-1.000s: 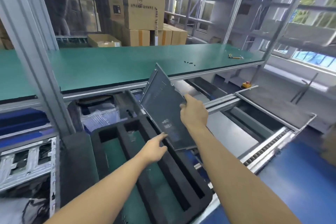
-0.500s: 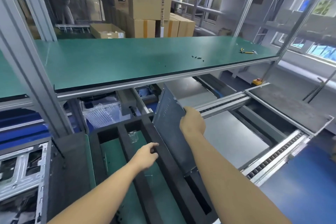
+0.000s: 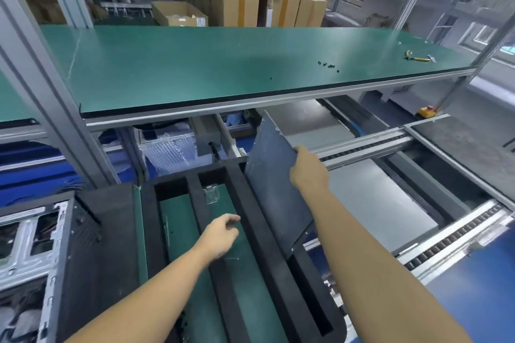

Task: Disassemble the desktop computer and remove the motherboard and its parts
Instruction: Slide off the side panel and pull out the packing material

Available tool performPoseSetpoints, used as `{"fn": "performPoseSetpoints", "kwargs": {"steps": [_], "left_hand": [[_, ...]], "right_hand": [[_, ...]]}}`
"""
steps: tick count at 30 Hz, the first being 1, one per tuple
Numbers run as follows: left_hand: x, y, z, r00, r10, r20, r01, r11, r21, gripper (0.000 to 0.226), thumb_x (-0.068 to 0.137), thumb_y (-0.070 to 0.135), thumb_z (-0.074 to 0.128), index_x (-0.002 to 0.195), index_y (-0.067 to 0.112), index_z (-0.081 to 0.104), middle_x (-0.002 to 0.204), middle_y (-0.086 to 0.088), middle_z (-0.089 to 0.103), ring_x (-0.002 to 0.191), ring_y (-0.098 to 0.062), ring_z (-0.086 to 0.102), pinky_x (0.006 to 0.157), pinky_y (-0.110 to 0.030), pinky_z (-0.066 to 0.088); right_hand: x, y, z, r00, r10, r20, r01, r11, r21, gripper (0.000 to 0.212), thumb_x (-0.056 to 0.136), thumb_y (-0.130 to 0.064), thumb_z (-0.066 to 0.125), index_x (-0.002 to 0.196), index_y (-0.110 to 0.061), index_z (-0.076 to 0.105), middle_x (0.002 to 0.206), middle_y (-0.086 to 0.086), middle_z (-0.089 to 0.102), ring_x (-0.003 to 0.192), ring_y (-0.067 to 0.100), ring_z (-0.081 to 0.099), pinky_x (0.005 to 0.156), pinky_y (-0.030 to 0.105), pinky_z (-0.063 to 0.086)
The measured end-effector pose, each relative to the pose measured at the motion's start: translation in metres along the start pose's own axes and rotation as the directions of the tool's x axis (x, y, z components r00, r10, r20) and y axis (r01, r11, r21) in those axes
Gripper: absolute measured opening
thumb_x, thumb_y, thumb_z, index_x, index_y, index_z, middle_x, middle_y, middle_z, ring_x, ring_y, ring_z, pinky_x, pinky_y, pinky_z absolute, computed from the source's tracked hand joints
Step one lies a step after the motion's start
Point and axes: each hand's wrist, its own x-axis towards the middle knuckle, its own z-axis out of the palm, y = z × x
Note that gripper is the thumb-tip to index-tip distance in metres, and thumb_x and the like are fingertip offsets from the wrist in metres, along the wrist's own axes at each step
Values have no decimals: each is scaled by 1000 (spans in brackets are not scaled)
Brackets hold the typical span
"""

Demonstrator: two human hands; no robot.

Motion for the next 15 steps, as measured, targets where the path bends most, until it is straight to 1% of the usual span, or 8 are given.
{"fn": "performPoseSetpoints", "kwargs": {"steps": [1, 3, 5, 9, 10, 12, 14, 15], "left_hand": [[0, 0, -2, 1000, -8, -14, 8, 1000, -4, 37, 93, 8, 52, 126, 23, 59, 121, 10, 60, 111, -5, 57, 80, -9, 39], [-1, 1, -8, 999, -11, -30, 11, 1000, -5, 37, 93, 7, 52, 126, 22, 60, 121, 10, 61, 111, -6, 57, 87, -14, 38], [-3, 2, -13, 999, -12, -36, 12, 1000, -1, 36, 93, 8, 52, 125, 23, 60, 122, 10, 61, 109, -4, 57, 88, -14, 37], [-10, 3, -24, 997, -37, -61, 37, 999, -1, 35, 93, 11, 53, 124, 27, 59, 122, 11, 62, 95, 2, 59, 69, -6, 41], [-14, 3, -26, 997, -43, -62, 43, 999, 1, 35, 93, 11, 53, 124, 27, 59, 124, 10, 62, 94, 0, 60, 70, -6, 42], [-20, 2, -31, 997, -48, -65, 48, 999, 4, 36, 94, 11, 52, 126, 26, 59, 127, 8, 61, 100, -5, 61, 79, -12, 45], [-28, 2, -38, 995, -47, -92, 47, 999, -7, 35, 94, 11, 52, 124, 26, 60, 127, 6, 61, 105, -8, 61, 85, -17, 46], [-32, 3, -43, 992, -46, -115, 44, 999, -14, 33, 94, 11, 52, 121, 28, 60, 125, 7, 62, 102, -9, 63, 81, -17, 48]], "right_hand": [[1, 1, 1, 1000, 8, -27, -7, 999, 40, 44, 86, 0, 43, 126, -15, 52, 110, 12, 65, 97, 35, 61, 72, 36, 46], [6, 2, 0, 998, 10, -64, -3, 994, 112, 46, 84, 1, 42, 125, -17, 56, 108, 10, 66, 95, 35, 61, 71, 34, 44], [12, 1, -2, 997, -12, -74, 23, 989, 146, 44, 84, 1, 43, 120, -18, 60, 107, 9, 68, 95, 35, 61, 70, 33, 40], [19, 0, -6, 1000, -4, -7, 5, 993, 120, 36, 86, -3, 43, 110, -21, 65, 104, 10, 69, 81, 30, 54, 69, 32, 39], [18, -2, -6, 1000, 27, 12, -28, 997, 77, 34, 87, -5, 44, 111, -20, 63, 106, 10, 68, 84, 30, 55, 71, 33, 40], [13, -12, -4, 997, 77, 23, -74, 992, -97, 35, 88, -7, 50, 122, -16, 54, 121, 11, 59, 104, 32, 56, 80, 37, 43], [4, -25, 4, 996, 77, -38, -83, 977, -198, 48, 88, -10, 57, 133, -8, 42, 136, 16, 46, 125, 35, 45, 98, 44, 40], [-2, -32, 7, 996, 50, -74, -62, 982, -176, 54, 87, -11, 60, 136, -6, 39, 143, 19, 39, 130, 37, 38, 105, 45, 36]]}}
